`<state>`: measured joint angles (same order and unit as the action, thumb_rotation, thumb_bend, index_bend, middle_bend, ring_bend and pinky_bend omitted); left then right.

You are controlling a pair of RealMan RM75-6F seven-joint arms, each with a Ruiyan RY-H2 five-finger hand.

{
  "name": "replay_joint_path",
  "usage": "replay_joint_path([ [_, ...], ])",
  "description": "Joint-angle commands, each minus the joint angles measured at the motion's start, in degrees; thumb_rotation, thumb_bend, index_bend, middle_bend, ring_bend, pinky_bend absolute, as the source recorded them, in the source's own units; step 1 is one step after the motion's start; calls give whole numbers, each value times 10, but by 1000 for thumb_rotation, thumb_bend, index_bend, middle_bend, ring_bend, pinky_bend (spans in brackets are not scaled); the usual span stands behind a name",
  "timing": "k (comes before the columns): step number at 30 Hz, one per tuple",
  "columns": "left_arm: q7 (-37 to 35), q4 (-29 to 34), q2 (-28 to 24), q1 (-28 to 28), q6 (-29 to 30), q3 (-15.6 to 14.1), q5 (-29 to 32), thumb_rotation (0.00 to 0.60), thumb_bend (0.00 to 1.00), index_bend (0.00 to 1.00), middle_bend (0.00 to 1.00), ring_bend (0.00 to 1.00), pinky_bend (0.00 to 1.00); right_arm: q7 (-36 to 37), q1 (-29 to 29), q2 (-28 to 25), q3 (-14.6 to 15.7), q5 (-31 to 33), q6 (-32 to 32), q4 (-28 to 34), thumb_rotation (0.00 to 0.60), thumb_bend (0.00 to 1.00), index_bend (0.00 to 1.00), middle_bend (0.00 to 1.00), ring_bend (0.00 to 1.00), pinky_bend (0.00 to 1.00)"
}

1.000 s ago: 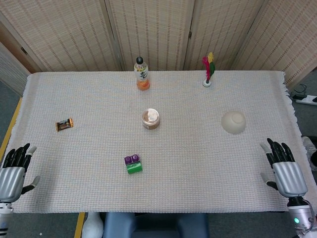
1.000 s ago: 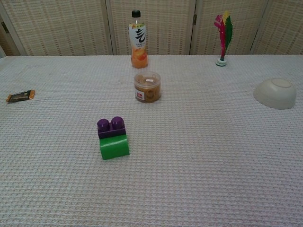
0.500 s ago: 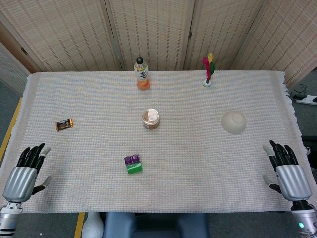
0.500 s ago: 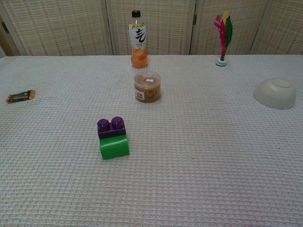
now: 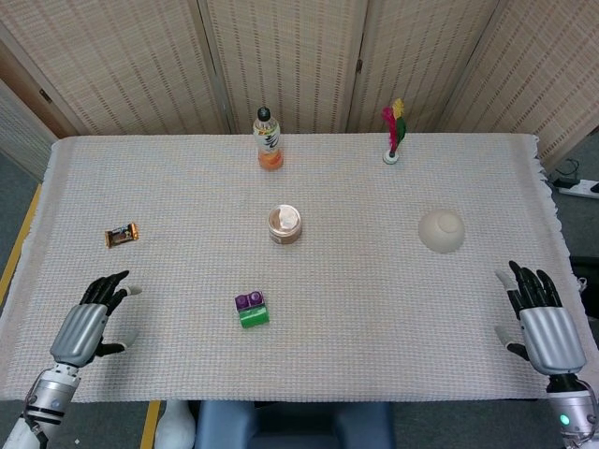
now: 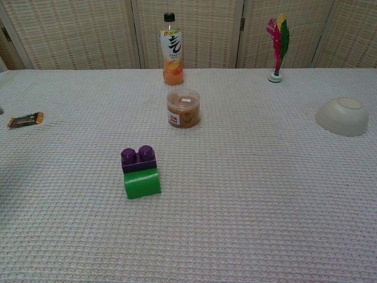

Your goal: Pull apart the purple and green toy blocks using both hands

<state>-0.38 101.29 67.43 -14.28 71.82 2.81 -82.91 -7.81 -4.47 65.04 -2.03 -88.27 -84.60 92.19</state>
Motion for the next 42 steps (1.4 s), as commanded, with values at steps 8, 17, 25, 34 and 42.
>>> replay_joint_path([
  [8,111,28,71,-70,-102,44,165,600,341,316,98,21,3,24,-8,-12,-3,12,19,0,600,331,0,0,0,0],
  [17,250,-4,167,-122,-77,64,273,600,342,338,98,13,0,57,-12,-27,-1,12,31,-2,600,331,0,0,0,0],
  [25,290,-33,230,-150,-51,85,315,600,342,357,98,12,0,90,-7,-42,1,7,24,-3,600,332,0,0,0,0],
  [34,279,17,226,-160,-48,97,334,600,342,356,98,12,0,108,-8,-46,1,5,23,-7,600,331,0,0,0,0],
  [42,319,21,261,-176,-24,86,352,600,342,356,99,8,0,122,-10,-52,4,1,28,-4,600,331,0,0,0,0],
])
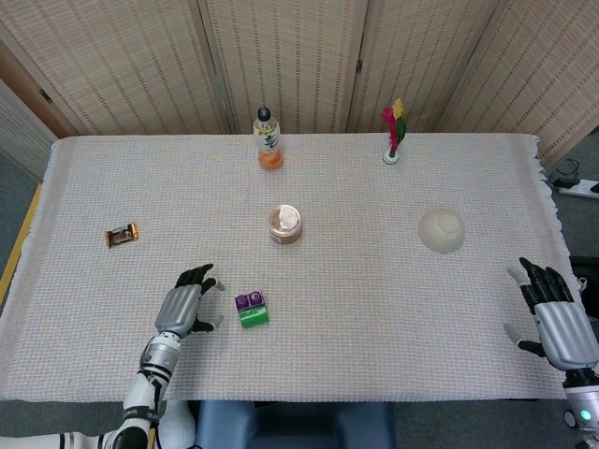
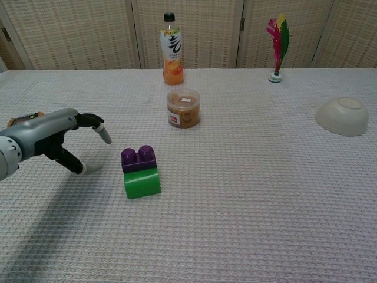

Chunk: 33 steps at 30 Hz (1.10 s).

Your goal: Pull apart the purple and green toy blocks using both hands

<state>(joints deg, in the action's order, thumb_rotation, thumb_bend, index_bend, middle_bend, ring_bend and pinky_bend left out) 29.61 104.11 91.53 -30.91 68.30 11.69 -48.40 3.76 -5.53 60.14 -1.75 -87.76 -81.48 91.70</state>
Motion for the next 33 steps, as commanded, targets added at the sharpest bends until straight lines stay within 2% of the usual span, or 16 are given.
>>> replay_joint_path([
  [1,26,-12,28,-14,14,-2,7,600,342,356,99,8,0,10,2,-4,1,-5,-5,1,600,331,0,0,0,0],
  [10,51,-57,95,-37,43,6,-2,600,341,360,99,0,0,21,10,-4,-13,15,-24,-7,600,331,0,0,0,0],
  [17,63,-54,110,-46,43,43,70,600,341,360,99,3,0,31,7,-6,-16,19,-18,-11,600,331,0,0,0,0],
  [23,76,-73,123,-59,49,50,92,600,341,363,99,1,0,47,11,-12,-17,16,-26,-13,600,332,0,0,0,0],
  [28,72,-95,137,-64,54,47,81,600,342,427,111,16,0,48,12,-14,-15,13,-27,-14,600,331,0,0,0,0],
  [33,61,-91,135,-61,55,42,69,600,342,514,132,20,0,42,13,-12,-19,21,-27,-12,600,331,0,0,0,0],
])
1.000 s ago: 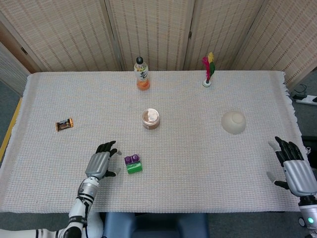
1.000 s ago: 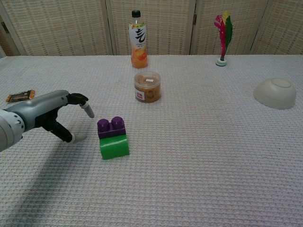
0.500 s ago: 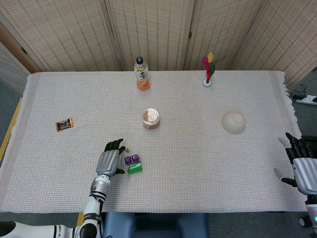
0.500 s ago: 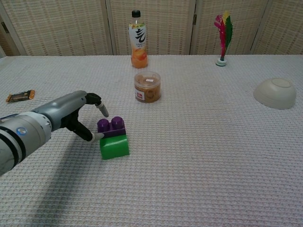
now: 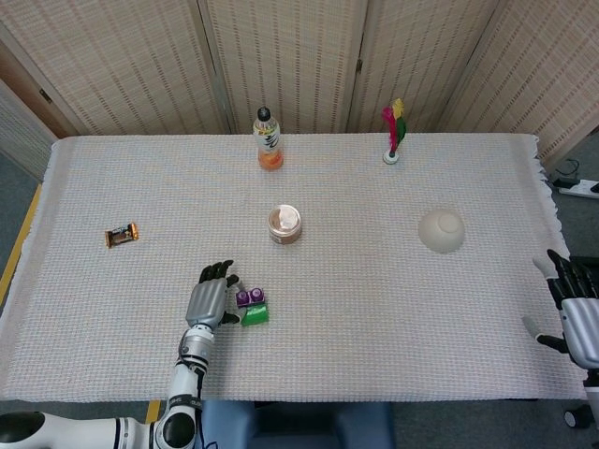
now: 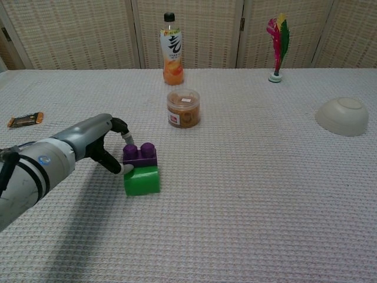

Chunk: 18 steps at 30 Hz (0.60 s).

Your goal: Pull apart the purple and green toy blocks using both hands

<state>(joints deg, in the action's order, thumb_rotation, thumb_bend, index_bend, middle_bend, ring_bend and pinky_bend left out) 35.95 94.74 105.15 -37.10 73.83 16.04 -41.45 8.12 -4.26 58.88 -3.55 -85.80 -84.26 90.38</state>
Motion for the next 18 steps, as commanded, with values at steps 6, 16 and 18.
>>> replay_joint_path([
  [6,-12,-7,0,6,7,-7,-15,600,342,600,169,23,0,-10,-2,2,1,-3,4,3,600,331,0,0,0,0],
  [16,-82,23,-35,35,-24,-3,-10,600,576,774,280,60,0,17,-26,12,7,-21,41,-10,600,331,0,0,0,0],
  [18,-99,42,-54,41,-34,-1,-12,600,581,775,282,60,0,59,-45,14,13,-35,71,-19,600,331,0,0,0,0],
])
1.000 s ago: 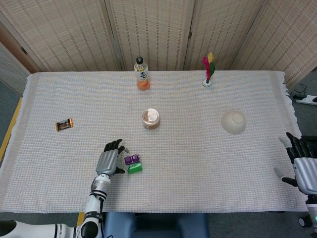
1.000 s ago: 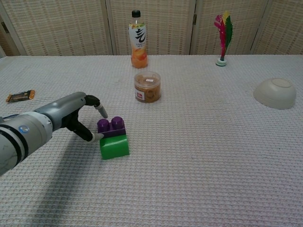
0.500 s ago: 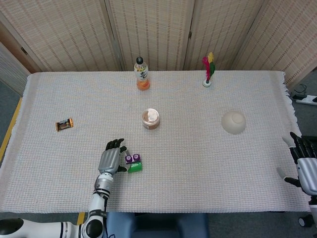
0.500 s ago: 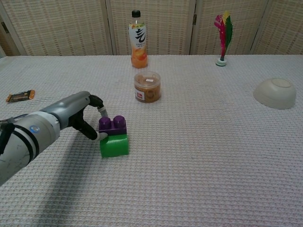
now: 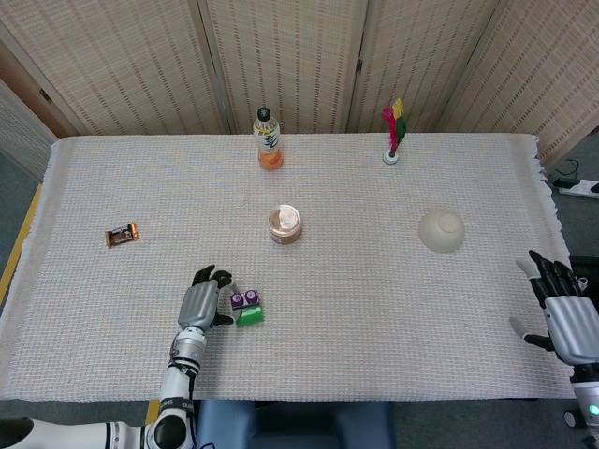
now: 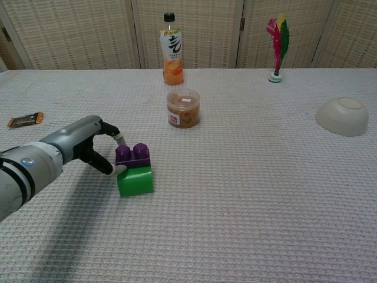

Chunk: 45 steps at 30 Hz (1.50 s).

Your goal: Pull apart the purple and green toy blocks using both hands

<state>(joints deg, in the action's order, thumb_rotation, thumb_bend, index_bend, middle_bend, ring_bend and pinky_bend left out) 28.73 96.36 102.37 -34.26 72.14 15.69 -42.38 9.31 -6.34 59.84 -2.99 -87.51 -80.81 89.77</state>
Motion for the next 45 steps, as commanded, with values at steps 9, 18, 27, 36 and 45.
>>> replay_joint_path([
  [9,-115,115,-90,39,-30,19,-50,600,581,780,291,60,0,266,-122,42,24,-94,125,-74,600,331,0,0,0,0],
  [18,-185,165,-131,42,-46,44,-87,600,588,785,293,60,0,608,-227,112,63,-174,153,-148,600,331,0,0,0,0],
  [27,-190,183,-139,30,-36,55,-79,600,588,785,293,59,0,763,-293,210,63,-168,158,-214,600,332,0,0,0,0],
  [36,-180,194,-130,19,-12,56,-74,600,588,786,293,58,0,860,-327,288,58,-159,121,-271,600,331,37,0,0,0],
  [45,-175,190,-125,7,-16,48,-65,600,588,787,293,53,0,885,-348,330,54,-141,111,-285,600,331,67,0,0,0],
])
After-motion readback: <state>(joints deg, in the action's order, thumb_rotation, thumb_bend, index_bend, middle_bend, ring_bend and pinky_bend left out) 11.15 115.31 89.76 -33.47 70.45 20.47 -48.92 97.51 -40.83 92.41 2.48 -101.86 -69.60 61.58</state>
